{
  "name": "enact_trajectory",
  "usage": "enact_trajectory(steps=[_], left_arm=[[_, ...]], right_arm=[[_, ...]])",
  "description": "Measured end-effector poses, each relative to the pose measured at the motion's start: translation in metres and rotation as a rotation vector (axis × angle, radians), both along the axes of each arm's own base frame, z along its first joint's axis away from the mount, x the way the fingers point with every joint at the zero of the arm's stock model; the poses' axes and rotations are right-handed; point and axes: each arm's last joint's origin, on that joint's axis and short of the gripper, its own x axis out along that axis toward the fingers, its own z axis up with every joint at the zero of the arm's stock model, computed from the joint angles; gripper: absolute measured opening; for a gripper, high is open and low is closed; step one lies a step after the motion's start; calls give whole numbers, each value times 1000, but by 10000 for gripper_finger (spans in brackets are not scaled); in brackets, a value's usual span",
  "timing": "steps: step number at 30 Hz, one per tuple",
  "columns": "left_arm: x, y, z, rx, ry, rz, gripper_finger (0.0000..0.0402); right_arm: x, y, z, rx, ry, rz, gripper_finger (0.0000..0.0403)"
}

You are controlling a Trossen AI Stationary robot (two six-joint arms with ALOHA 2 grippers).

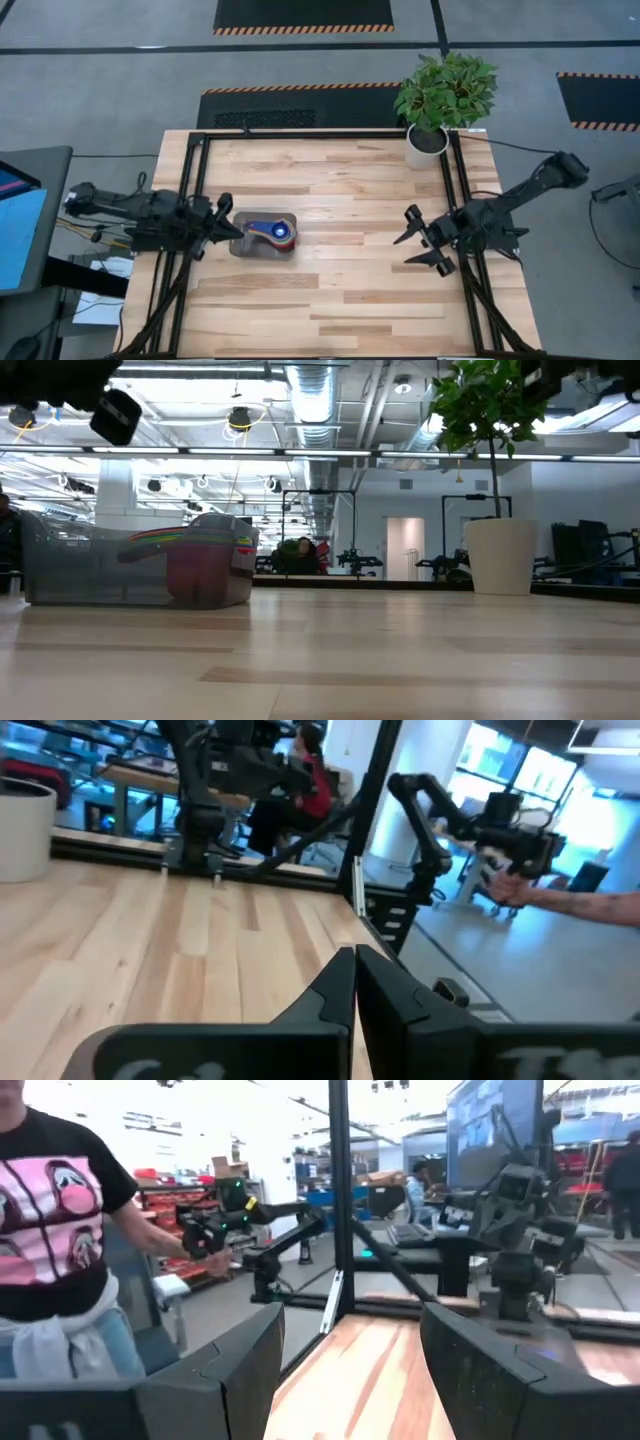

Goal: Nest measuring cups in basket
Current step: Return to Home Position

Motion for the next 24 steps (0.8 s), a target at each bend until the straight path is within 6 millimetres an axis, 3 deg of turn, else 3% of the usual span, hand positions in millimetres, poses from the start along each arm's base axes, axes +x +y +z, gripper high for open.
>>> enact_trajectory(steps=[13, 20, 24], left_arm=[[7, 31, -30, -44, 38, 45, 0], [4, 44, -34, -28, 59, 97, 0], [4, 51, -49, -68, 45, 133, 0]], right_arm=[[-15, -27, -48, 53, 33, -96, 258], [-21, -35, -52, 41, 74, -139, 258], [-25, -40, -51, 37, 71, -172, 258]])
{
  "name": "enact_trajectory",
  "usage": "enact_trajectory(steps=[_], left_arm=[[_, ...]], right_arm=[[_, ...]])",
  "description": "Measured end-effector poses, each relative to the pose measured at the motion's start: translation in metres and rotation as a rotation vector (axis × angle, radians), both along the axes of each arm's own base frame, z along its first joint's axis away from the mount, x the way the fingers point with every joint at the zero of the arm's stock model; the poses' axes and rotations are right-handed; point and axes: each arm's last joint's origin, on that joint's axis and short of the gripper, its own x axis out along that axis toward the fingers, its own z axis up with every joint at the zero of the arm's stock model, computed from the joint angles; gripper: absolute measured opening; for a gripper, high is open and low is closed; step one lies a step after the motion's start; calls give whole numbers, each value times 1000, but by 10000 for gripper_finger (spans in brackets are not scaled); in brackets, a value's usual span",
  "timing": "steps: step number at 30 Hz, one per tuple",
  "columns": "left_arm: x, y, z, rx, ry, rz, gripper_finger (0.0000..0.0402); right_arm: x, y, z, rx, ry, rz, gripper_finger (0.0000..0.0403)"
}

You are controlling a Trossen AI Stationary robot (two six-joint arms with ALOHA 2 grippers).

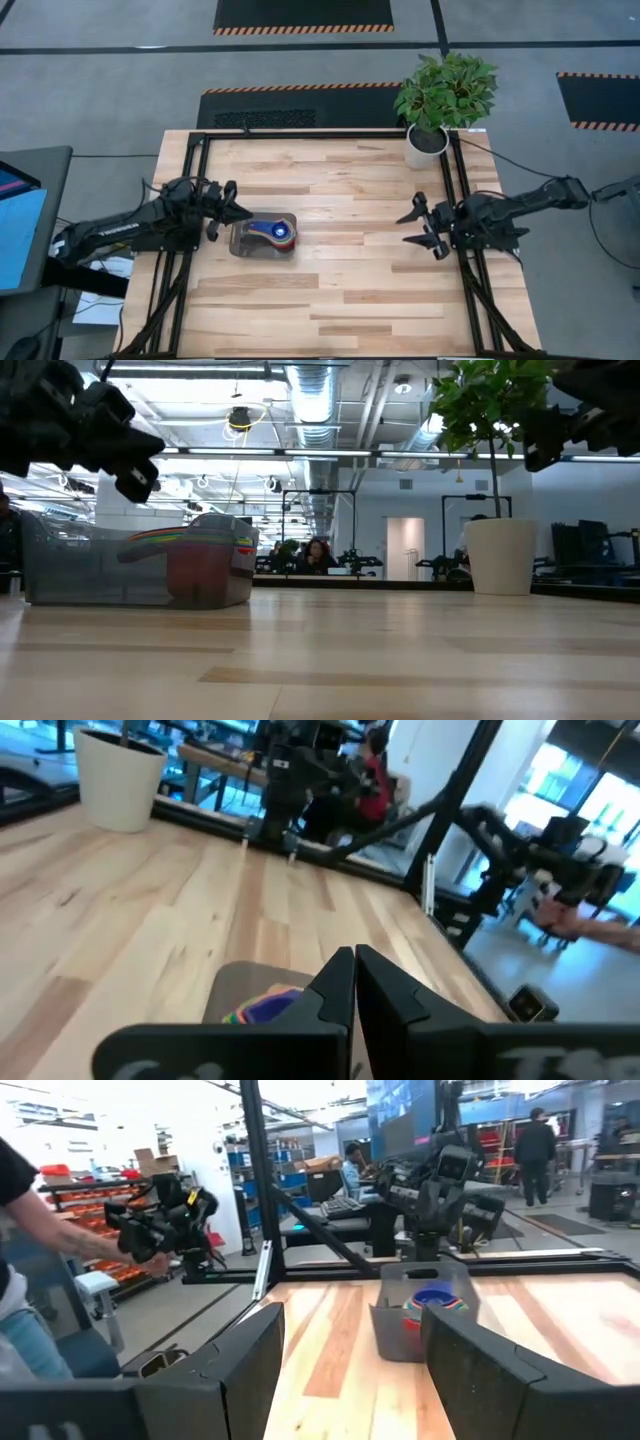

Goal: Nest measuring cups in basket
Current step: Return to Home Position

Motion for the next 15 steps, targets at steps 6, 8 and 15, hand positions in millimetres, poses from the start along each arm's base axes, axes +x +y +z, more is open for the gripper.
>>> enact_trajectory(steps=[6, 8, 15], left_arm=[[-2, 5, -4, -24, -53, -14, 0], [-2, 6, -5, -31, -39, -18, 0], [-6, 12, -10, -86, 16, 33, 0]], right_arm=[[-10, -4, -1, 13, 8, -22, 258], [-14, -5, -3, 21, 19, -28, 258], [-20, -9, -5, 34, 55, -105, 258]])
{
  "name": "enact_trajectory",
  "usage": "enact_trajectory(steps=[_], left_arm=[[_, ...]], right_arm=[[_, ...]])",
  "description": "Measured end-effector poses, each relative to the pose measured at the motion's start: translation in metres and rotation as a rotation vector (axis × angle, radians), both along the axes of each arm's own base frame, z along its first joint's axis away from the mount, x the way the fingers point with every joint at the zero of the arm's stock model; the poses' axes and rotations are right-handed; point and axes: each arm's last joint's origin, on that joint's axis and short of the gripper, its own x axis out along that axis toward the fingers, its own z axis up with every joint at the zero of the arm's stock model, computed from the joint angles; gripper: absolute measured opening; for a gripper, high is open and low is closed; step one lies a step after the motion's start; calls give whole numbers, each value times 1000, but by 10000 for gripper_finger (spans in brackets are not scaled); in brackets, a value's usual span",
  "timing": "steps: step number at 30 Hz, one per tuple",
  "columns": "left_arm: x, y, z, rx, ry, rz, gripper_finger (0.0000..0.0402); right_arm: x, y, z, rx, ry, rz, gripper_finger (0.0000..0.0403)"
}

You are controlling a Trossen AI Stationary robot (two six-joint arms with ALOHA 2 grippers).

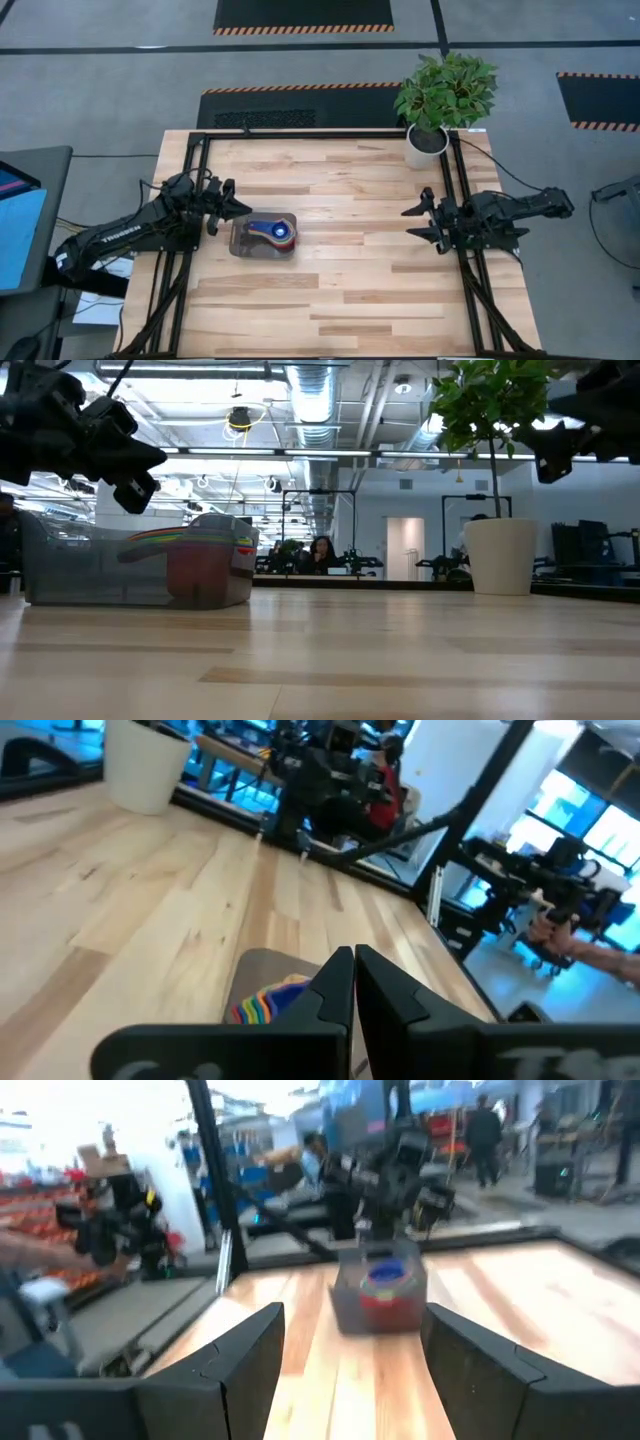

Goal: Nest measuring cups in basket
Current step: Return to Home Position

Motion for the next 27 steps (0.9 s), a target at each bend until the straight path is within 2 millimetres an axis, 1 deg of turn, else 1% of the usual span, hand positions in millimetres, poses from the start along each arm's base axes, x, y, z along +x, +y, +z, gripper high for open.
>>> enact_trajectory(steps=[3, 5, 8, 12, 16, 19, 22, 27], left_arm=[[-1, 1, 6, -20, -6, 23, 0], [-2, 2, 12, -28, -11, 71, 0], [-4, 1, 12, -60, 31, 145, 0], [-9, -6, 15, -53, 10, 191, 0], [-12, -13, 17, -10, -16, 209, 0], [-10, -18, 14, 10, 9, 208, 0], [-9, -23, 10, 21, 26, 239, 0], [-7, -32, 9, 126, 17, 274, 0]], right_arm=[[0, -1, 2, 4, -8, -27, 258], [0, -1, 1, 5, 0, -46, 258], [0, -1, 0, 16, 11, -46, 258], [0, -1, -2, 29, 32, -48, 258], [0, -1, -2, 32, 38, -48, 258], [0, -2, -2, 24, 37, -53, 258], [0, -3, -1, 8, 27, -100, 258], [0, -4, 0, -39, 12, -128, 258]])
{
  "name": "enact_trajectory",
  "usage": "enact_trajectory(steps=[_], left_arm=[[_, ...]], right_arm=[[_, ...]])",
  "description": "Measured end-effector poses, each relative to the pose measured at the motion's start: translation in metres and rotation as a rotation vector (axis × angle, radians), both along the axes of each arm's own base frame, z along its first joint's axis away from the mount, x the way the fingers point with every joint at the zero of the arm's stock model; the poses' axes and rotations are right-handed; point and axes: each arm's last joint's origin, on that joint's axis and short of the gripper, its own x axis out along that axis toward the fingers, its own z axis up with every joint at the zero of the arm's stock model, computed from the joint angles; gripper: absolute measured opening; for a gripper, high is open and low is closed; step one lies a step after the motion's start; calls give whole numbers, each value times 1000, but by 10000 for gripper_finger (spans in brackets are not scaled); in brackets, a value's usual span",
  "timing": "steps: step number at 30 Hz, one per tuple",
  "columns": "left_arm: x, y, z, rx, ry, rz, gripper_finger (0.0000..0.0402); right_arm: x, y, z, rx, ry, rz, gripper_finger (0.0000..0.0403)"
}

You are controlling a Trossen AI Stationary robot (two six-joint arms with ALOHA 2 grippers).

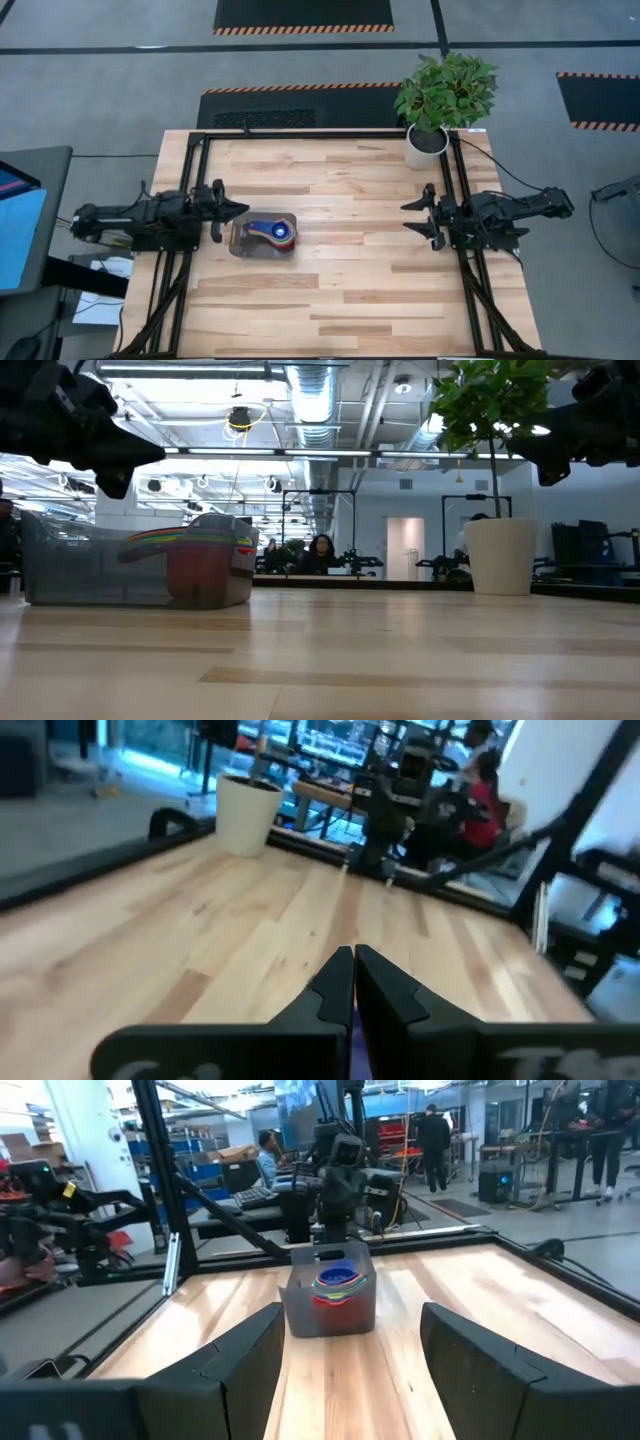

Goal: Nest measuring cups in basket
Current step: Return to Home Position

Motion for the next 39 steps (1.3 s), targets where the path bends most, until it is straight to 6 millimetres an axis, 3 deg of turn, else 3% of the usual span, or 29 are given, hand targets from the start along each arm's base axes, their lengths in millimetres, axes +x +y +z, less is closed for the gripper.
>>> enact_trajectory(steps=[8, 39], left_arm=[[0, -9, 2, 211, -3, -127, 0], [0, -10, -1, 206, 26, -131, 0]], right_arm=[[0, 1, 0, 82, -1, 16, 258], [0, 1, -2, 85, 18, 17, 258]])
